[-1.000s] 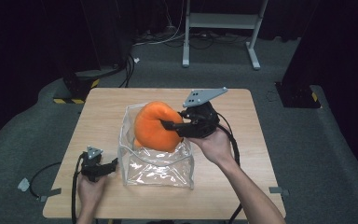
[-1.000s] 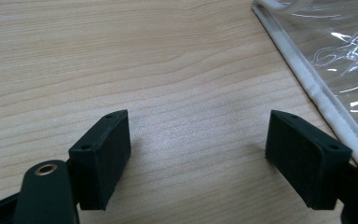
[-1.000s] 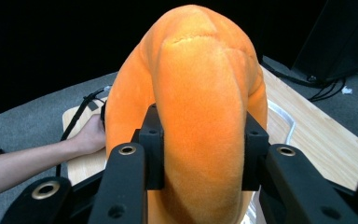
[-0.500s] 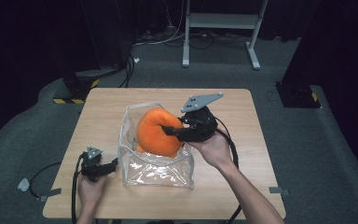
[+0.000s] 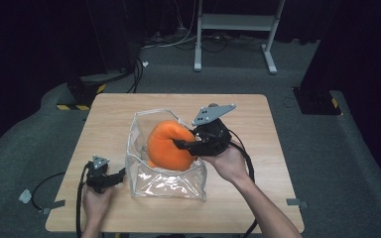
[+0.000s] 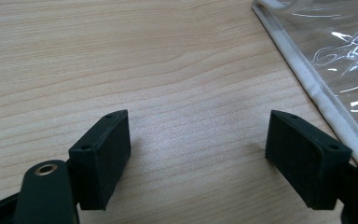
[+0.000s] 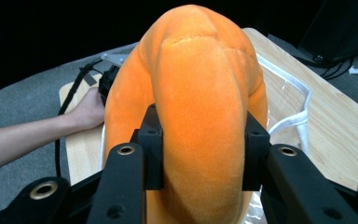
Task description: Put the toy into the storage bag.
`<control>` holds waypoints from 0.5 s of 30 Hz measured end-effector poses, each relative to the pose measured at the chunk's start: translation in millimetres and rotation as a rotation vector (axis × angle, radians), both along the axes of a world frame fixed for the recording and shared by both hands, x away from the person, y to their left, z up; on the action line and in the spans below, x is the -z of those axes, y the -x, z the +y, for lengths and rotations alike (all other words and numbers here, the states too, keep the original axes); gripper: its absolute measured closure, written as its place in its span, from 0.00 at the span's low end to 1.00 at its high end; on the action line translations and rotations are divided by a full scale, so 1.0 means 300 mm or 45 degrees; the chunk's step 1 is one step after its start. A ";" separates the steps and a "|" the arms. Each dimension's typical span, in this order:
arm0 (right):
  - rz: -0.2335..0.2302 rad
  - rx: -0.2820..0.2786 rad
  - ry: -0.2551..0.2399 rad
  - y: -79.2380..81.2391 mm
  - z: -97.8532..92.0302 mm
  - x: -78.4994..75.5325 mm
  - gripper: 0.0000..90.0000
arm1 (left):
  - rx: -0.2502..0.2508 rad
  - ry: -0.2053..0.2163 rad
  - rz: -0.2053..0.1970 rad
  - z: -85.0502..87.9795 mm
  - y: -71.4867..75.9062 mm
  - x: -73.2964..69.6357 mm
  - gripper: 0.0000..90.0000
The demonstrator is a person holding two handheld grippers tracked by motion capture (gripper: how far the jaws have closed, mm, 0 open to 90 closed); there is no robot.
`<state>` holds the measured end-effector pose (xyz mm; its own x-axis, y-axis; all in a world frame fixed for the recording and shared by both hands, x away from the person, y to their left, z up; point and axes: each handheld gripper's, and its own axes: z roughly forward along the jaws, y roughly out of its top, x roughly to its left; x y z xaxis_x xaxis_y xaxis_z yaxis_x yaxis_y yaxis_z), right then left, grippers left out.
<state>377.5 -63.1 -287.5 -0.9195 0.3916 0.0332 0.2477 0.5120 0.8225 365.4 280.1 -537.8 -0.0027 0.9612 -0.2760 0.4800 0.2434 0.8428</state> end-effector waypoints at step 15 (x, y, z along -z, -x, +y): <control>0.004 -0.011 0.081 0.007 0.028 0.045 0.68 | -0.002 0.003 -0.003 -0.001 -0.001 0.000 0.25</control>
